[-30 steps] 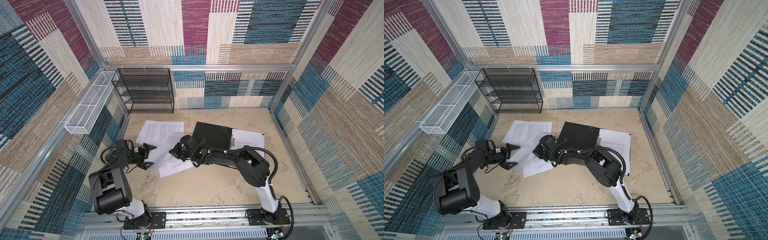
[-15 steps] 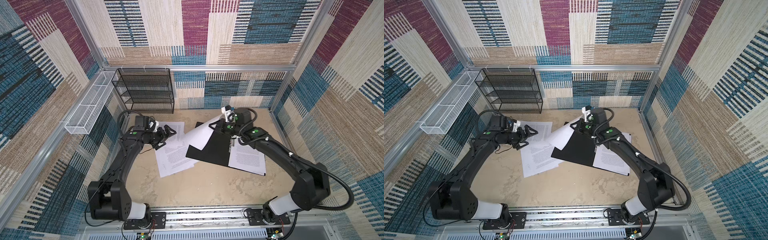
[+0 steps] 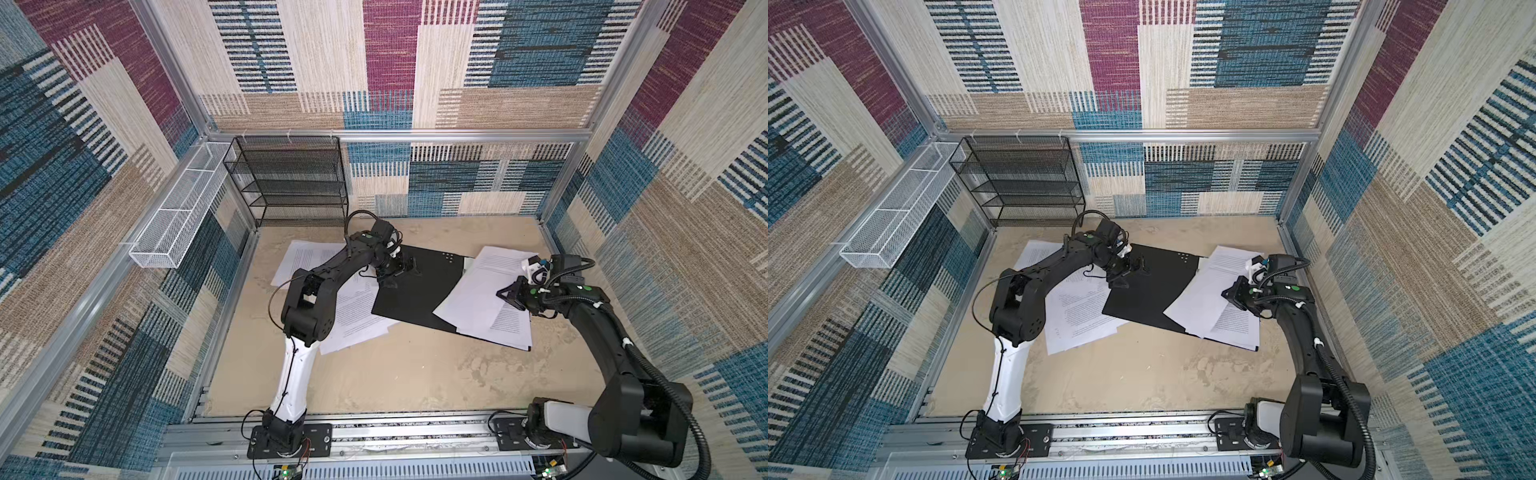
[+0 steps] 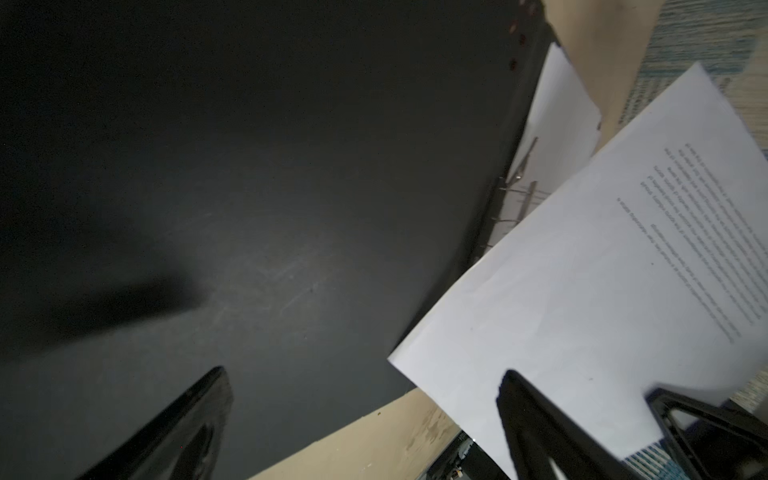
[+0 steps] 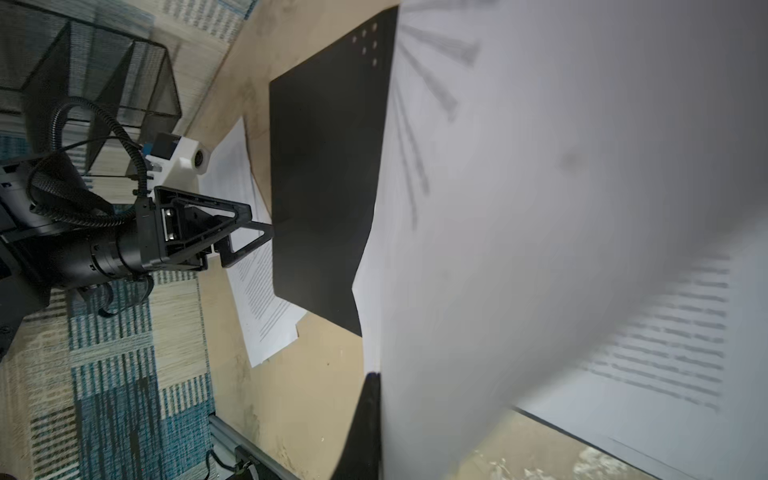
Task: Put the files into the folder
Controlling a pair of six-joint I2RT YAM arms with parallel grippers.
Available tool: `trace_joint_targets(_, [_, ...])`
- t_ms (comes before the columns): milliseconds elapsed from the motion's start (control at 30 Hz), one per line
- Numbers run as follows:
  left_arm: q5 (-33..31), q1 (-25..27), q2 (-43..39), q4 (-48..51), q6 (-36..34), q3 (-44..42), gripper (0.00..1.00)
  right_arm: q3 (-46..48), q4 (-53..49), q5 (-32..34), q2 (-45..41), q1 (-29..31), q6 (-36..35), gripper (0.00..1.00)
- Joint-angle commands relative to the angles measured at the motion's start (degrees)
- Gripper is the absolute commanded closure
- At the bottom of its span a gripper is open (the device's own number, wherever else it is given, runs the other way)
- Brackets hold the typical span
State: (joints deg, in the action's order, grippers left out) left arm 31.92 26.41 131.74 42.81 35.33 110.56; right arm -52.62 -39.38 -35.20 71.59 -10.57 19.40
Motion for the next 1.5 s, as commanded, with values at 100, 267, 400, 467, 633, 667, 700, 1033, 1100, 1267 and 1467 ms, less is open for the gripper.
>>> trace_joint_targets(100, [-0.7,-0.9,8.6,9.7,-3.3,6.5,0.0,-3.2,-3.1,7.9,5.9,-0.7,-4.6,0.99])
trace_joint_targets(267, [-2.1,-3.1,11.4,11.6,-4.1,7.2,0.0,-4.6,-3.6,7.3,9.7,-0.8,-7.5,1.0])
trace_joint_targets(400, [-4.3,-5.7,12.6,13.1,-4.2,7.3,0.0,-7.4,-4.2,8.3,11.9,-0.8,-8.8,1.0])
trace_joint_targets(467, [-4.3,-7.1,12.6,13.4,-4.6,7.4,0.0,-9.0,-5.3,9.5,13.1,-0.8,-9.5,1.0])
trace_joint_targets(633, [-4.6,-9.2,12.9,14.2,-5.1,7.8,0.0,-13.6,-9.4,17.0,15.0,-0.8,-11.6,1.0])
trace_joint_targets(667, [-4.4,-9.3,13.2,14.2,-5.2,8.1,0.0,-14.2,-9.8,17.7,15.2,-0.8,-12.0,1.0])
trace_joint_targets(700, [-4.3,-9.3,13.5,14.3,-5.1,8.3,0.0,-14.3,-9.9,18.3,15.3,-0.8,-12.4,1.0])
trace_joint_targets(1033, [-3.8,-9.4,14.5,14.4,-5.0,9.7,0.0,-12.7,-10.9,30.2,19.2,6.2,-14.1,1.0])
trace_joint_targets(1100, [-3.8,-9.4,14.6,14.5,-5.0,9.9,0.0,-12.7,-11.2,31.1,20.2,7.6,-14.1,1.0])
trace_joint_targets(1267, [-3.6,-9.4,14.7,14.5,-4.8,10.1,0.0,-13.2,-10.6,28.4,20.9,8.2,-15.1,1.0])
trace_joint_targets(1467, [-3.6,-9.4,14.8,14.4,-4.6,10.0,0.0,-14.1,-10.9,31.7,23.9,9.8,-15.4,0.99])
